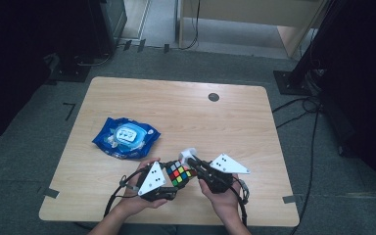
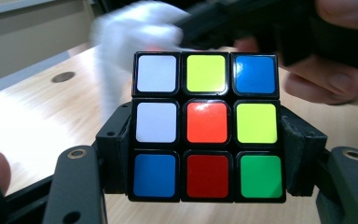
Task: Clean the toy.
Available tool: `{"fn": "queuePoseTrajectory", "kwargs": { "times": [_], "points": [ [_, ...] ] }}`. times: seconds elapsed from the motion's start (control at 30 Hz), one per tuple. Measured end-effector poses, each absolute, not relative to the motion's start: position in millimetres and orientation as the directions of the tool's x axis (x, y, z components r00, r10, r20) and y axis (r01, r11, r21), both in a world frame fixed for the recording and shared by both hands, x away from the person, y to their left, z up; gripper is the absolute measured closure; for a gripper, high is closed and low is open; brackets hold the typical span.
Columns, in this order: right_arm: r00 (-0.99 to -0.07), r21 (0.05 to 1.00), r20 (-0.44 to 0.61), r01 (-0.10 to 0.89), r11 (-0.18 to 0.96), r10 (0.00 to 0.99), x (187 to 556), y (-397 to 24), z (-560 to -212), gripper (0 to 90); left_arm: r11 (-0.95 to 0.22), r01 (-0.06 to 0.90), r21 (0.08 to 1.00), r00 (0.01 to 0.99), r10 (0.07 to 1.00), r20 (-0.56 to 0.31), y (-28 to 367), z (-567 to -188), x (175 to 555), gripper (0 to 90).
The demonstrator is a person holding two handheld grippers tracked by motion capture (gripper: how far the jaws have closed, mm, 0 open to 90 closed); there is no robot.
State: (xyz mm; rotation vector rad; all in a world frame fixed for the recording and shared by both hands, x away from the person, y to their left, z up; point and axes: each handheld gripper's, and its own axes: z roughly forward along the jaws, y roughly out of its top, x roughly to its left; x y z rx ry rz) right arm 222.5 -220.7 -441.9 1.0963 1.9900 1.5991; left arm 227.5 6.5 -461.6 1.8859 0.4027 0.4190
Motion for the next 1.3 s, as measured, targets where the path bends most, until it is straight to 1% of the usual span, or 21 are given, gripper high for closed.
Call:
{"fn": "queuePoseTrajectory", "kwargs": {
  "times": [0.1, 0.2, 0.3, 0.47, 0.63, 0.73, 0.83, 1.03, 1.17, 1.23, 1.3],
  "points": [
    [-0.653, 0.947, 0.167, 0.314, 0.064, 0.739, 217, -218, -437, 87.8, -0.334, 0.077, 0.939, 0.874, 0.477, 0.098, 7, -462, 229, 34.1],
    [-0.683, 0.96, 0.135, 0.27, 0.076, 0.718, 211, -211, -430, 87.9, -0.345, 0.074, 0.936, 0.876, 0.47, 0.104, 4, -464, 227, 34.1],
    [-0.689, 0.965, 0.122, 0.252, 0.078, 0.714, 208, -206, -427, 87.9, -0.354, 0.066, 0.933, 0.883, 0.457, 0.111, 0, -465, 224, 34.1],
    [-0.666, 0.962, 0.141, 0.266, 0.057, 0.732, 216, -208, -429, 88.0, -0.352, 0.052, 0.934, 0.893, 0.436, 0.115, -4, -465, 221, 34.1],
    [-0.635, 0.949, 0.169, 0.312, 0.05, 0.754, 225, -216, -437, 88.0, -0.327, 0.064, 0.943, 0.885, 0.456, 0.098, 2, -461, 226, 34.1],
    [-0.632, 0.944, 0.185, 0.327, 0.042, 0.753, 226, -219, -440, 88.0, -0.315, 0.075, 0.946, 0.874, 0.477, 0.089, 9, -459, 230, 34.1],
    [-0.64, 0.947, 0.175, 0.317, 0.049, 0.748, 222, -217, -439, 88.2, -0.297, 0.081, 0.952, 0.866, 0.494, 0.081, 14, -457, 232, 34.1],
    [-0.694, 0.965, 0.142, 0.255, 0.057, 0.705, 207, -209, -426, 88.4, -0.279, 0.096, 0.955, 0.842, 0.534, 0.072, 22, -455, 235, 34.1],
    [-0.709, 0.972, 0.129, 0.23, 0.055, 0.693, 206, -201, -420, 88.2, -0.317, 0.065, 0.946, 0.853, 0.51, 0.112, 12, -457, 226, 34.1],
    [-0.701, 0.971, 0.129, 0.234, 0.056, 0.702, 209, -201, -421, 88.1, -0.323, 0.062, 0.944, 0.857, 0.502, 0.116, 10, -457, 225, 34.1],
    [-0.683, 0.965, 0.132, 0.255, 0.065, 0.718, 213, -205, -424, 88.1, -0.306, 0.067, 0.95, 0.859, 0.502, 0.101, 12, -455, 225, 34.1]
  ]
}}
